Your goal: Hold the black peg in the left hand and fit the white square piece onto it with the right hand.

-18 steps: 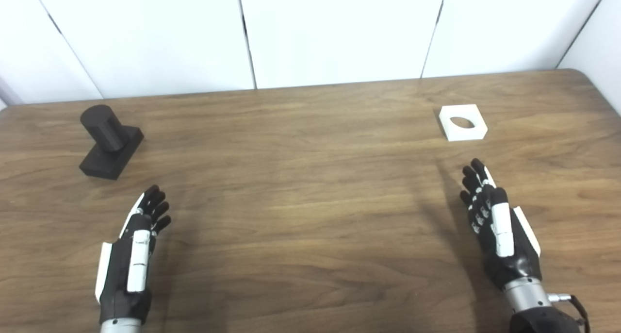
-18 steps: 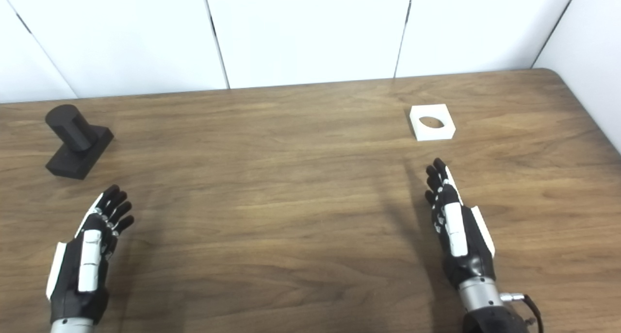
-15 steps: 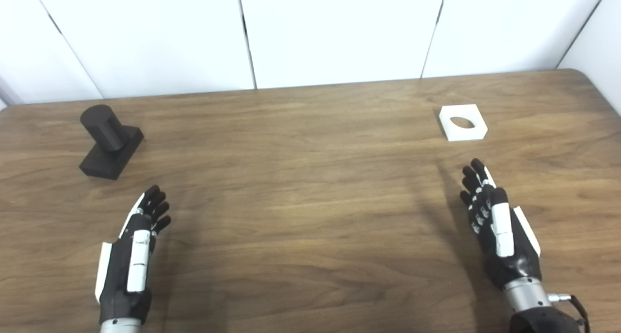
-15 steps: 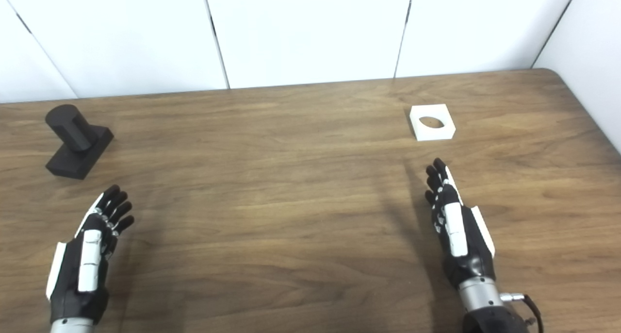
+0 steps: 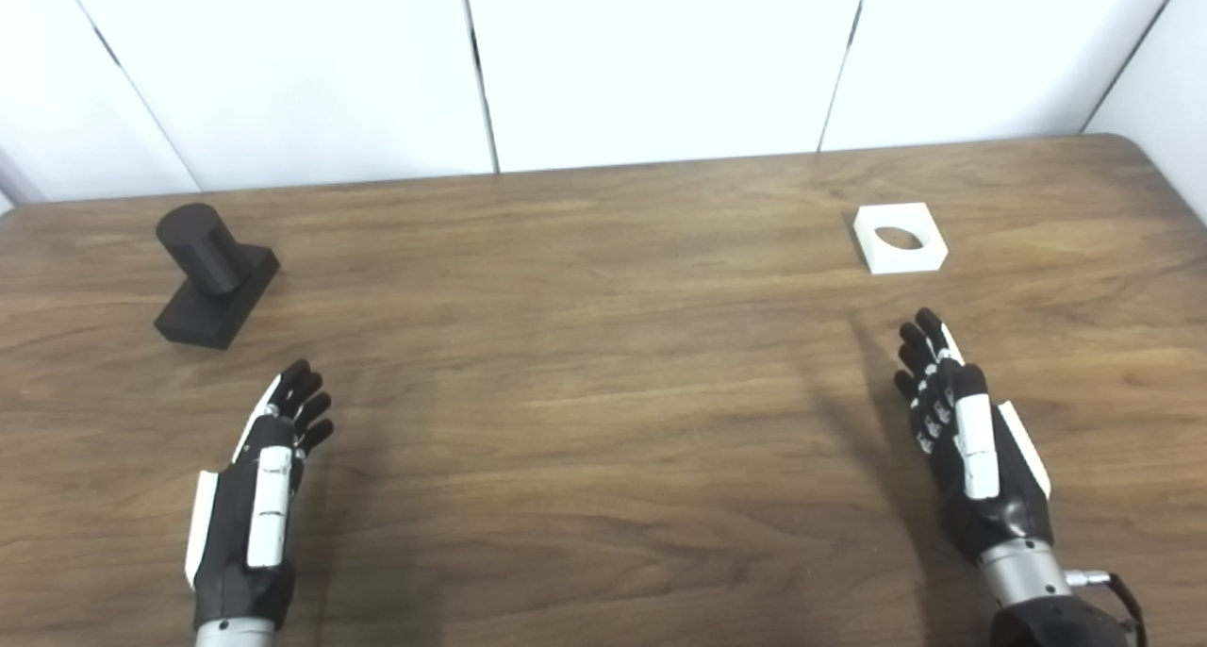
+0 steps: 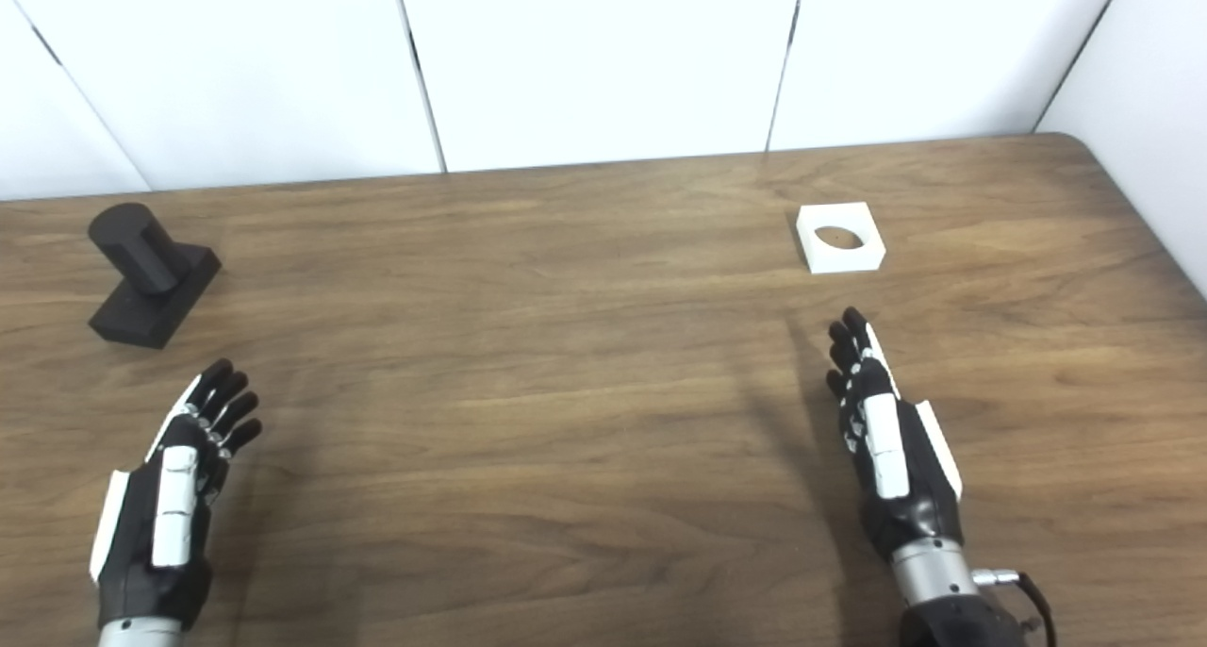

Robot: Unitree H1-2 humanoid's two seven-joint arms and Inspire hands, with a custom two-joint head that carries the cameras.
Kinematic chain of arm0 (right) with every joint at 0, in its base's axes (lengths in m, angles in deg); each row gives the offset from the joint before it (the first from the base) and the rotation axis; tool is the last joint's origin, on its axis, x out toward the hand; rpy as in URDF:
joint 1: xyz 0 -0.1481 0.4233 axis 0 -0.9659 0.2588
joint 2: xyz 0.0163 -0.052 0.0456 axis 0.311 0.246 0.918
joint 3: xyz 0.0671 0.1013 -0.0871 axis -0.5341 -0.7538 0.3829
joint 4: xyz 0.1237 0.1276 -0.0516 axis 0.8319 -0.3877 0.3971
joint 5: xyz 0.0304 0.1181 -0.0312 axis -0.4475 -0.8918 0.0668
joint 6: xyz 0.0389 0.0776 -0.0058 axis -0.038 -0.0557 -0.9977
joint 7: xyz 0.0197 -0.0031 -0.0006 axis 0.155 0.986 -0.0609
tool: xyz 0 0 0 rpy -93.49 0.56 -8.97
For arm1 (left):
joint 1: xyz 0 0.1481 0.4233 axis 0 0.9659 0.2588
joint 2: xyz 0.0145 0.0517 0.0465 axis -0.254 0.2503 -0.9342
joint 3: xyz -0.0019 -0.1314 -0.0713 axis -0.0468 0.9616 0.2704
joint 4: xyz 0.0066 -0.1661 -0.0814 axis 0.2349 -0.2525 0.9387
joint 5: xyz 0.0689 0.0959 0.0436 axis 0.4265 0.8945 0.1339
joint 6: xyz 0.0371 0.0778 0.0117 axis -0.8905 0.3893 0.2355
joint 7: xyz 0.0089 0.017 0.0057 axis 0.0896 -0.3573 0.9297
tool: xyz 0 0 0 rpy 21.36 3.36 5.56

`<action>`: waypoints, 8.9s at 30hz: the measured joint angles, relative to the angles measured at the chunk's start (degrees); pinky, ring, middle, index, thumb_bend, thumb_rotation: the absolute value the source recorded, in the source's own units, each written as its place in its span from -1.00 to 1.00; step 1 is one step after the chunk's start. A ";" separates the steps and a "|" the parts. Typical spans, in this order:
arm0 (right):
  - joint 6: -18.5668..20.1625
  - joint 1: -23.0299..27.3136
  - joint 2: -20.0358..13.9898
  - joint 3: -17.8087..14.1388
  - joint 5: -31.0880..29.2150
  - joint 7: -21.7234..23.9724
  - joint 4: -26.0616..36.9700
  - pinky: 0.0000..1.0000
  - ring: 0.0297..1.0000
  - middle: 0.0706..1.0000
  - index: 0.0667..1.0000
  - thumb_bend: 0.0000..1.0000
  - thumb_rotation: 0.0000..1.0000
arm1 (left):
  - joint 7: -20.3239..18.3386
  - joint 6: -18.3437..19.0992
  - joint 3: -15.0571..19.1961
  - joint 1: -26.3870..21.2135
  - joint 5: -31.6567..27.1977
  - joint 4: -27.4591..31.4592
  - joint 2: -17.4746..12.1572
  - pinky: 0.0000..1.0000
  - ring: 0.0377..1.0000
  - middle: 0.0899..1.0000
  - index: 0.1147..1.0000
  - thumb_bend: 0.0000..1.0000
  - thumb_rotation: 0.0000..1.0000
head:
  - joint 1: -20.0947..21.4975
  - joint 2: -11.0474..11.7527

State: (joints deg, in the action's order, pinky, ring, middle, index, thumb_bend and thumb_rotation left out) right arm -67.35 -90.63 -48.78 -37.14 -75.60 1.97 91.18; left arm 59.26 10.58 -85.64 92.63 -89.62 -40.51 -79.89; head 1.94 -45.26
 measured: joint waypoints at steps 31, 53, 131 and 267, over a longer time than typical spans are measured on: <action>-5.45 -0.21 -2.19 -3.61 -2.13 4.41 -4.40 0.98 0.93 0.84 0.91 0.28 1.00 | 4.01 -6.21 -8.09 0.31 8.34 -4.66 0.80 0.74 0.82 0.83 0.79 0.20 0.87 | -23.21 12.92; -5.75 -0.57 -2.85 -4.86 -1.27 4.65 -4.56 0.99 0.89 0.75 0.86 0.16 1.00 | 9.73 -6.57 -8.22 0.16 21.08 -0.81 0.87 0.80 0.85 0.84 0.76 0.21 0.24 | -23.03 14.06; -6.38 -1.23 -0.04 -3.96 1.51 2.91 -3.99 0.76 0.81 0.76 0.82 0.42 1.00 | 2.75 25.18 2.75 -32.18 55.21 -30.92 -11.35 1.00 0.97 0.89 0.64 1.00 0.51 | -18.29 13.62; -2.89 -0.53 0.27 0.31 3.87 1.01 -1.31 1.00 1.00 0.93 1.00 0.36 1.00 | 14.27 14.04 -12.13 -18.45 43.34 -15.87 -9.17 0.41 0.58 0.42 -0.16 0.04 -0.89 | -9.16 9.85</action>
State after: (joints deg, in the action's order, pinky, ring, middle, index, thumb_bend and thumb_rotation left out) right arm -70.24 -91.17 -48.51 -36.82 -71.72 2.98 89.86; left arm 73.53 24.62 -97.77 74.17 -46.28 -56.38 -89.06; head -7.22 -35.41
